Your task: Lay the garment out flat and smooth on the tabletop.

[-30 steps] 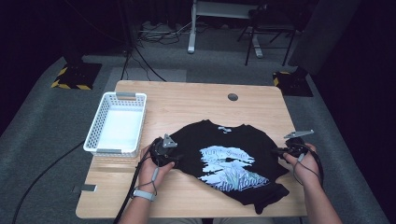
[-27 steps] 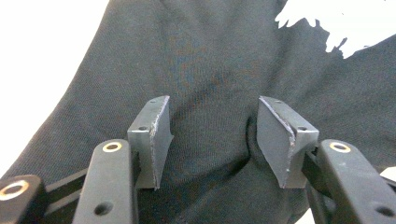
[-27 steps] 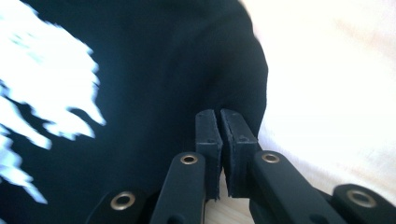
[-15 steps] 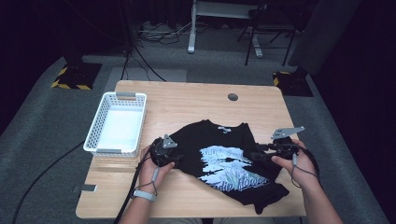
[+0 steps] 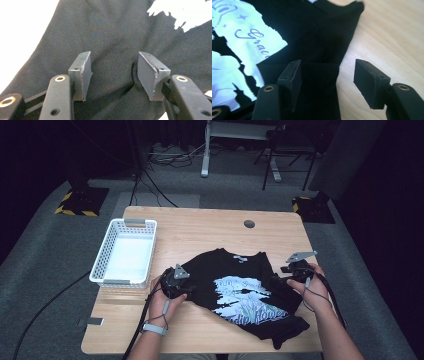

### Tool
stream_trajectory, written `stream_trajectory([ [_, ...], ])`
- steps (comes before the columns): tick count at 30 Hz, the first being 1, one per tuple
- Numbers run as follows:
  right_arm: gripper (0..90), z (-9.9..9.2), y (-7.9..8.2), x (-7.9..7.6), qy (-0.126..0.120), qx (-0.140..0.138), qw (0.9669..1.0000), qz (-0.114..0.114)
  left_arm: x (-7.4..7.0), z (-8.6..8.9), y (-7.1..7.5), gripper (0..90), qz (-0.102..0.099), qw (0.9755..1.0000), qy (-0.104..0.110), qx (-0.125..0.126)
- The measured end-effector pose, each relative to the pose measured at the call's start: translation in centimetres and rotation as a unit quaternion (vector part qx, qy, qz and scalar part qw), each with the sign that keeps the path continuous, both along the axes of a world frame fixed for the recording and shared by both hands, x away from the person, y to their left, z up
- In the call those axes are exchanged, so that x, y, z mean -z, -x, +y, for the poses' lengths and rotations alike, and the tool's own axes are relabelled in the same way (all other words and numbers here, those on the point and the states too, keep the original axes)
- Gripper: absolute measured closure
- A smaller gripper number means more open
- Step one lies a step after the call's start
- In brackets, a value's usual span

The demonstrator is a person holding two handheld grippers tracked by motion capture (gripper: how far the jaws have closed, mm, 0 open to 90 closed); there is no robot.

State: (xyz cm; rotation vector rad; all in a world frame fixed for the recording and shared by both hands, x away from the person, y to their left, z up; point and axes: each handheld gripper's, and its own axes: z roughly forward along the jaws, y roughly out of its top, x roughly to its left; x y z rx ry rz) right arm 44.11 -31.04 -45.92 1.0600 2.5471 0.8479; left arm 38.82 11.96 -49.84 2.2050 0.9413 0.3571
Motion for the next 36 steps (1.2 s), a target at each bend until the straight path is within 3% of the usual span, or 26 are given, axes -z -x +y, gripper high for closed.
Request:
stream_trajectory([
  [1, 42.0, 0.1, -0.2, 0.4, -0.005, -0.003, 0.9999, 0.012, 0.0, 0.0, 0.0, 45.8, 0.000, 1.0000, 0.000, 0.000],
  [3, 54.7, 0.4, -0.3, 0.9, 0.001, -0.015, 0.9994, 0.032, 0.0, 0.0, 0.0, 45.8, 0.000, 1.0000, 0.001, 0.001],
  [5, 74.8, 0.7, 0.1, 0.8, 0.008, -0.024, 0.9990, 0.037, 0.0, 0.1, 0.0, 45.9, 0.000, 1.0000, 0.002, 0.001],
  [7, 88.7, 0.5, 0.5, 0.3, 0.004, -0.022, 0.9993, 0.030, 0.0, 0.1, -0.1, 45.9, -0.001, 1.0000, 0.001, 0.002],
  [13, 89.9, -2.6, 1.7, -2.5, -0.008, 0.028, 0.9996, -0.005, 0.0, 0.0, -0.2, 45.9, 0.002, 1.0000, -0.001, 0.002],
  [15, 89.8, -5.5, 2.4, -3.7, 0.005, 0.089, 0.9958, -0.024, -0.1, -0.1, -0.2, 45.9, 0.003, 1.0000, -0.003, 0.001],
  [16, 89.1, -6.6, 2.6, -3.9, 0.012, 0.121, 0.9922, -0.028, -0.2, -0.1, -0.3, 45.8, 0.004, 1.0000, -0.003, 0.002],
  [18, 76.2, -8.8, 2.9, -3.7, 0.033, 0.188, 0.9809, -0.033, -0.3, -0.3, -0.3, 45.2, 0.002, 1.0000, -0.001, 0.000],
  [19, 64.3, -9.5, 3.0, -3.4, 0.049, 0.214, 0.9749, -0.035, -0.3, -0.3, -0.3, 45.1, 0.002, 1.0000, -0.001, 0.000],
  [20, 58.1, -9.9, 3.1, -3.1, 0.054, 0.232, 0.9703, -0.041, -0.5, -0.6, -0.3, 44.8, 0.000, 1.0000, 0.004, -0.001],
  [21, 57.1, -10.0, 3.3, -2.9, 0.051, 0.230, 0.9708, -0.042, -0.6, -0.7, -0.3, 44.5, -0.001, 1.0000, 0.003, 0.002],
  [22, 54.1, -9.8, 3.4, -2.7, 0.043, 0.221, 0.9735, -0.041, -0.6, -0.8, -0.3, 44.0, -0.001, 1.0000, 0.002, 0.004],
  [24, 50.2, -8.9, 3.6, -2.5, 0.017, 0.182, 0.9822, -0.044, -0.7, -0.9, -0.3, 43.2, 0.001, 1.0000, 0.004, 0.005],
  [25, 50.2, -8.9, 3.6, -2.5, 0.017, 0.182, 0.9822, -0.044, -0.7, -0.9, -0.3, 43.2, 0.002, 1.0000, 0.005, 0.006],
  [26, 49.0, -7.4, 3.9, -2.3, -0.003, 0.134, 0.9901, -0.042, -0.8, -0.9, -0.2, 42.8, 0.008, 0.9999, 0.006, 0.010],
  [28, 47.4, -5.9, 4.1, -2.0, -0.013, 0.088, 0.9953, -0.038, -0.7, -0.9, -0.1, 42.6, 0.014, 0.9998, 0.000, 0.013],
  [31, 47.1, -4.8, 4.0, -1.5, -0.003, 0.067, 0.9972, -0.034, -0.4, -0.9, -0.2, 42.6, 0.020, 0.9997, -0.005, 0.015],
  [33, 46.8, -4.4, 3.1, -0.3, 0.010, 0.049, 0.9986, -0.018, -0.3, -0.8, -0.3, 43.1, 0.019, 0.9997, 0.004, 0.013],
  [36, 43.4, -5.0, 2.2, 1.4, -0.015, 0.048, 0.9980, 0.038, -0.2, -0.7, -0.3, 43.3, 0.018, 0.9997, 0.007, 0.013],
])
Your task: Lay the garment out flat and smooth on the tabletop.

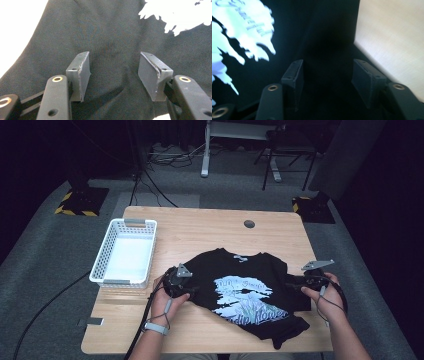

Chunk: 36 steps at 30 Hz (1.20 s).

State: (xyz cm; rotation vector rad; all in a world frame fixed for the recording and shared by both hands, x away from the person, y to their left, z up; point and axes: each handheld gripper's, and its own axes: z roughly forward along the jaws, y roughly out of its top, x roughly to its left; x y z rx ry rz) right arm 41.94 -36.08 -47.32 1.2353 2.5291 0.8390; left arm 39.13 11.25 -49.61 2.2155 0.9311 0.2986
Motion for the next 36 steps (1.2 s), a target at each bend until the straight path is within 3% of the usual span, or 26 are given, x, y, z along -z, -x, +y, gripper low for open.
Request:
stream_trajectory([
  [1, 43.4, 0.0, 0.0, 0.0, 0.000, 0.000, 1.0000, 0.000, 0.0, 0.0, 0.0, 43.3, 0.000, 1.0000, 0.000, 0.000],
  [3, 44.4, -1.4, 0.0, 0.9, -0.023, 0.032, 0.9992, 0.008, 0.0, 0.1, -0.1, 44.0, 0.003, 1.0000, 0.005, -0.002],
  [4, 45.8, -2.1, 0.1, 0.8, -0.014, 0.049, 0.9987, 0.007, 0.0, 0.1, -0.1, 44.1, 0.003, 1.0000, 0.005, -0.002],
  [5, 45.8, -2.7, 0.4, 0.6, 0.011, 0.075, 0.9971, 0.007, 0.0, 0.0, 0.0, 44.1, 0.004, 1.0000, 0.003, -0.003],
  [6, 44.7, -3.4, 0.6, 0.6, 0.032, 0.099, 0.9945, 0.004, -0.1, 0.0, 0.0, 44.1, 0.002, 1.0000, 0.000, -0.004],
  [8, 41.9, -4.3, 1.4, 0.3, 0.048, 0.147, 0.9880, 0.002, -0.1, -0.2, 0.1, 43.4, 0.004, 1.0000, -0.004, -0.004],
  [10, 39.6, -4.1, 2.2, -0.2, 0.084, 0.162, 0.9830, -0.022, -0.3, -0.3, 0.2, 41.8, 0.004, 1.0000, 0.002, -0.005],
  [11, 37.8, -3.7, 2.6, -0.6, 0.077, 0.149, 0.9852, -0.032, -0.3, -0.3, 0.2, 41.8, 0.004, 1.0000, 0.002, -0.005],
  [12, 36.3, -2.9, 2.9, -0.9, 0.060, 0.121, 0.9898, -0.043, -0.5, -0.5, 0.4, 41.7, 0.004, 1.0000, 0.005, 0.002],
  [14, 35.8, -0.9, 3.5, -1.1, 0.021, 0.039, 0.9982, -0.041, -0.6, -0.8, 0.4, 41.4, 0.004, 0.9999, 0.005, 0.009],
  [15, 35.9, 0.2, 3.7, -1.0, 0.007, -0.003, 0.9994, -0.032, -0.7, -1.3, 0.6, 41.2, 0.011, 0.9996, 0.002, 0.027],
  [16, 36.5, 1.2, 3.9, -0.9, -0.002, -0.039, 0.9990, -0.023, -0.7, -1.6, 0.7, 41.1, 0.014, 0.9991, -0.004, 0.040],
  [18, 37.0, 3.0, 4.2, -0.4, -0.002, -0.107, 0.9942, 0.005, -0.5, -2.2, 0.7, 40.8, 0.027, 0.9977, -0.022, 0.057],
  [19, 37.0, 3.0, 4.2, -0.4, -0.002, -0.107, 0.9942, 0.005, -0.5, -2.2, 0.7, 40.1, 0.027, 0.9977, -0.022, 0.057],
  [20, 36.3, 4.1, 4.1, 0.4, 0.021, -0.150, 0.9876, 0.039, -0.4, -2.5, 0.7, 40.3, 0.019, 0.9975, -0.028, 0.062],
  [21, 37.3, 4.3, 4.0, 0.5, 0.026, -0.157, 0.9869, 0.025, -0.5, -2.5, 0.5, 41.9, 0.018, 0.9976, -0.028, 0.060],
  [25, 43.0, 4.2, 1.6, 0.5, 0.042, -0.122, 0.9916, 0.006, -0.3, -2.3, -2.0, 46.7, 0.002, 0.9987, -0.028, 0.041],
  [27, 41.9, 4.1, -0.4, 0.7, 0.037, -0.083, 0.9958, -0.009, -0.2, -2.3, -3.9, 46.7, -0.001, 0.9994, -0.025, 0.023],
  [29, 37.4, 4.0, -2.6, 1.0, 0.031, -0.029, 0.9987, -0.028, -0.4, -2.4, -5.8, 44.7, -0.007, 0.9992, -0.039, 0.004],
  [32, 38.5, 3.6, -5.1, 1.3, 0.044, 0.036, 0.9956, -0.075, -1.0, -2.3, -7.0, 44.0, -0.014, 0.9996, -0.022, -0.011],
  [33, 39.5, 3.5, -5.5, 1.1, 0.051, 0.048, 0.9946, -0.077, -1.9, -2.2, -7.2, 43.7, -0.024, 0.9996, -0.001, -0.018],
  [36, 39.2, 3.0, -4.7, -0.4, 0.017, 0.054, 0.9943, -0.090, -3.0, -2.4, -6.0, 41.5, -0.032, 0.9994, 0.007, -0.005],
])
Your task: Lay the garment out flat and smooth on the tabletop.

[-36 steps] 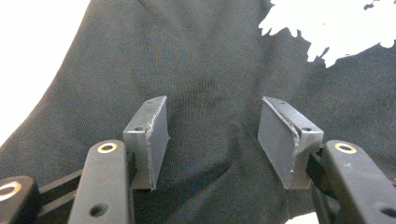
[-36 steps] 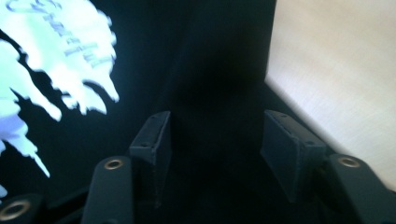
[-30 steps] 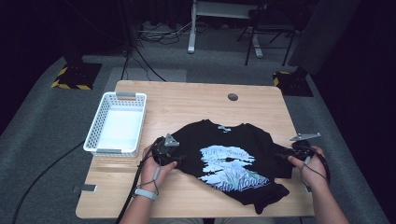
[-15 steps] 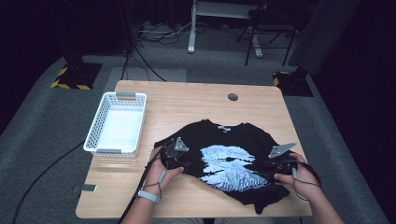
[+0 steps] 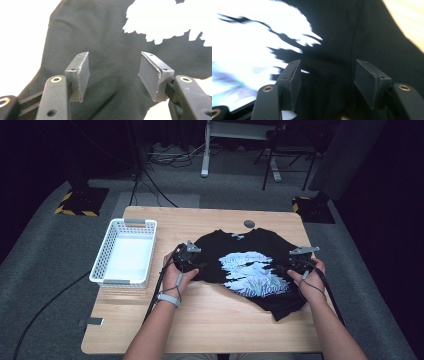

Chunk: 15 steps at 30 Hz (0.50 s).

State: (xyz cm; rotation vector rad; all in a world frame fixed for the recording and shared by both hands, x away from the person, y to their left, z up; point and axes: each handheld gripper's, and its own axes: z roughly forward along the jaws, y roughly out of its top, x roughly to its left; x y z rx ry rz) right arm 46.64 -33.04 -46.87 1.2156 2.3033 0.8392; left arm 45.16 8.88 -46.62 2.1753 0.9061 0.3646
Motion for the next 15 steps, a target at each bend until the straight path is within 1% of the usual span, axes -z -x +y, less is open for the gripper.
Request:
stream_trajectory([
  [1, 38.6, -0.1, 0.6, -0.6, -0.007, -0.007, 0.9999, -0.004, -0.1, -0.1, 0.5, 40.9, 0.007, 0.9999, 0.000, 0.008],
  [2, 37.9, -0.3, 1.4, -1.1, -0.009, -0.015, 0.9998, -0.006, -0.2, -0.2, 1.1, 39.8, 0.009, 0.9998, 0.000, 0.015],
  [3, 37.5, -0.5, 2.2, -1.5, -0.012, -0.025, 0.9996, -0.007, -0.2, -0.3, 1.7, 39.5, 0.008, 0.9998, 0.001, 0.020],
  [5, 36.6, -1.0, 3.9, -2.2, -0.019, -0.042, 0.9989, -0.008, -0.1, -0.6, 3.2, 39.0, 0.011, 0.9994, 0.008, 0.033],
  [7, 35.9, -1.5, 5.9, -2.7, -0.035, -0.060, 0.9975, -0.007, 0.1, -0.9, 4.8, 38.7, 0.010, 0.9988, 0.014, 0.046],
  [9, 35.1, -1.8, 7.9, -3.0, -0.044, -0.077, 0.9961, -0.009, 0.3, -1.5, 6.3, 38.1, 0.006, 0.9981, 0.011, 0.061],
  [11, 34.8, -1.8, 9.5, -3.0, -0.048, -0.091, 0.9947, -0.004, 0.6, -2.5, 7.5, 37.9, 0.003, 0.9968, 0.001, 0.080],
  [12, 34.4, -1.8, 10.2, -3.0, -0.045, -0.098, 0.9942, -0.001, 0.7, -3.1, 7.9, 37.9, -0.003, 0.9958, -0.007, 0.091],
  [13, 33.4, -1.7, 10.9, -2.9, -0.042, -0.104, 0.9937, 0.001, 0.8, -3.8, 8.2, 37.9, -0.008, 0.9951, -0.018, 0.097],
  [14, 33.3, -1.7, 11.5, -2.8, -0.040, -0.109, 0.9932, 0.002, 1.0, -4.4, 8.4, 37.9, -0.019, 0.9943, -0.031, 0.100],
  [15, 33.2, -1.8, 12.1, -2.7, -0.041, -0.112, 0.9928, 0.003, 1.1, -5.0, 8.5, 37.9, -0.026, 0.9936, -0.039, 0.103],
])
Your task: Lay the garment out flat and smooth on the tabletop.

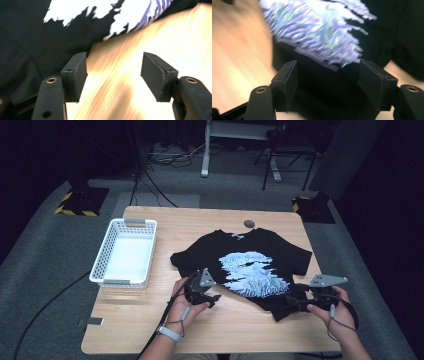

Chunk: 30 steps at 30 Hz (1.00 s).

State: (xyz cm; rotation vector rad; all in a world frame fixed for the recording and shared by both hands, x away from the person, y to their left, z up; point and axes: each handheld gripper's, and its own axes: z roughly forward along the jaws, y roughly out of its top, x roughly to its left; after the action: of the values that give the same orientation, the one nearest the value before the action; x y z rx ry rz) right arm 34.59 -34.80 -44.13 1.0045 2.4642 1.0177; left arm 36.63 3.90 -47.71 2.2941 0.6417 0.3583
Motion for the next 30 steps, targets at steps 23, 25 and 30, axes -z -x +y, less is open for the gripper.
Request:
stream_trajectory([
  [23, 28.3, 1.0, 3.3, 4.8, 0.022, 0.039, 0.9970, 0.063, 0.6, -6.1, -2.8, 88.1, -0.013, 0.9990, -0.005, 0.042],
  [25, 43.8, 1.5, 3.0, 4.6, 0.041, 0.038, 0.9971, 0.051, 0.3, -5.6, -2.7, 88.0, -0.014, 0.9992, 0.004, 0.037],
  [30, 87.9, 1.9, 2.9, 3.5, 0.059, 0.017, 0.9970, 0.047, -1.0, -4.1, -2.7, 88.0, -0.010, 0.9983, 0.051, 0.028],
])
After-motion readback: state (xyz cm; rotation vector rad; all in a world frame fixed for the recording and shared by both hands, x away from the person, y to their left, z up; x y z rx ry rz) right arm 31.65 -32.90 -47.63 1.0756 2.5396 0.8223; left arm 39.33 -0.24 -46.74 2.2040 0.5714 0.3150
